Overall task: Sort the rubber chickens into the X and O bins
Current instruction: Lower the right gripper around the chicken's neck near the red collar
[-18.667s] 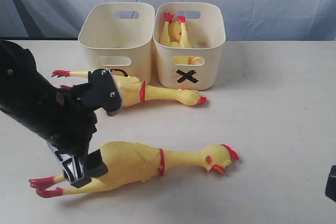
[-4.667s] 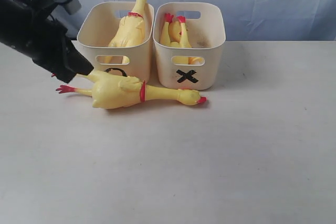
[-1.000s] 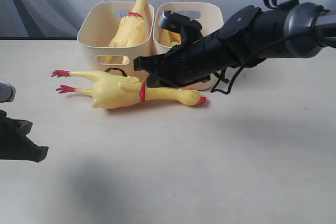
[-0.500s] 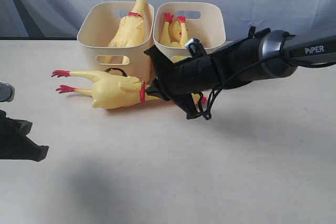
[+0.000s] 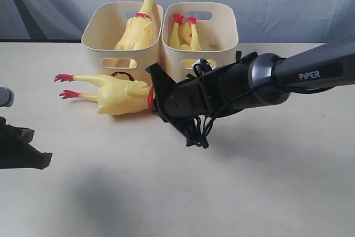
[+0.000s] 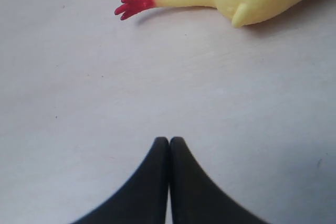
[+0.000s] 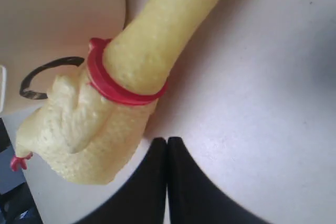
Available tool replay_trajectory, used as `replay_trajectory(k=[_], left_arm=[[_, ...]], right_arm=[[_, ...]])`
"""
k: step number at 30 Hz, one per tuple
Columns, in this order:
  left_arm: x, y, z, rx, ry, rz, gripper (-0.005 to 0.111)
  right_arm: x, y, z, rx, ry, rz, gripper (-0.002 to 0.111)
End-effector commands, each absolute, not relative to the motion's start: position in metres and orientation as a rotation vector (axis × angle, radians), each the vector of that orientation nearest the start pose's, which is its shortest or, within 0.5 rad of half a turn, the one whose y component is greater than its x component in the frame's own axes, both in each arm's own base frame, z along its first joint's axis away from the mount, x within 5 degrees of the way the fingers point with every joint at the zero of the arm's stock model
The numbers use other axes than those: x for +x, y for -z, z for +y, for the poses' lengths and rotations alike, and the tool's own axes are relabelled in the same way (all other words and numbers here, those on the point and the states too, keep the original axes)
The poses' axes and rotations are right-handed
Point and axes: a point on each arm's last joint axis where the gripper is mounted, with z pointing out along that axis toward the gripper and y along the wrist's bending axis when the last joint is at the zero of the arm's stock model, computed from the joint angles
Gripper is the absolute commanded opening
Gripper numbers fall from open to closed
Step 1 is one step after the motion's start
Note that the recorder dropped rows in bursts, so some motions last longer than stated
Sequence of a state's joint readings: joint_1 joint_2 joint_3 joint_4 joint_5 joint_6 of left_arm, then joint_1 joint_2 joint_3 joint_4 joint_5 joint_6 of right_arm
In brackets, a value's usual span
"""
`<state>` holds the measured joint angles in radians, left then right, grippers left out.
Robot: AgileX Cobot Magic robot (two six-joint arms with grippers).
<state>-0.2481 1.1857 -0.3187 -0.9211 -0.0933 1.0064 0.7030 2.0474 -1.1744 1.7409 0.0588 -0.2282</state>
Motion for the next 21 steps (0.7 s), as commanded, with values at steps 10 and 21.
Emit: replay_trajectory(k=[10,21], left_arm=[[0.186,-0.178,-0.041,0.293,0.029,2.277,0.000],[0.184,-0.177,-0.042,0.271,0.064,2.296,0.000]], right_arm=[[0.300,-0.168,0.282,1.249,-0.921,2.140,-0.001],[0.285,-0.166,0.283,1.429,-0.784,1.850,-0.001]])
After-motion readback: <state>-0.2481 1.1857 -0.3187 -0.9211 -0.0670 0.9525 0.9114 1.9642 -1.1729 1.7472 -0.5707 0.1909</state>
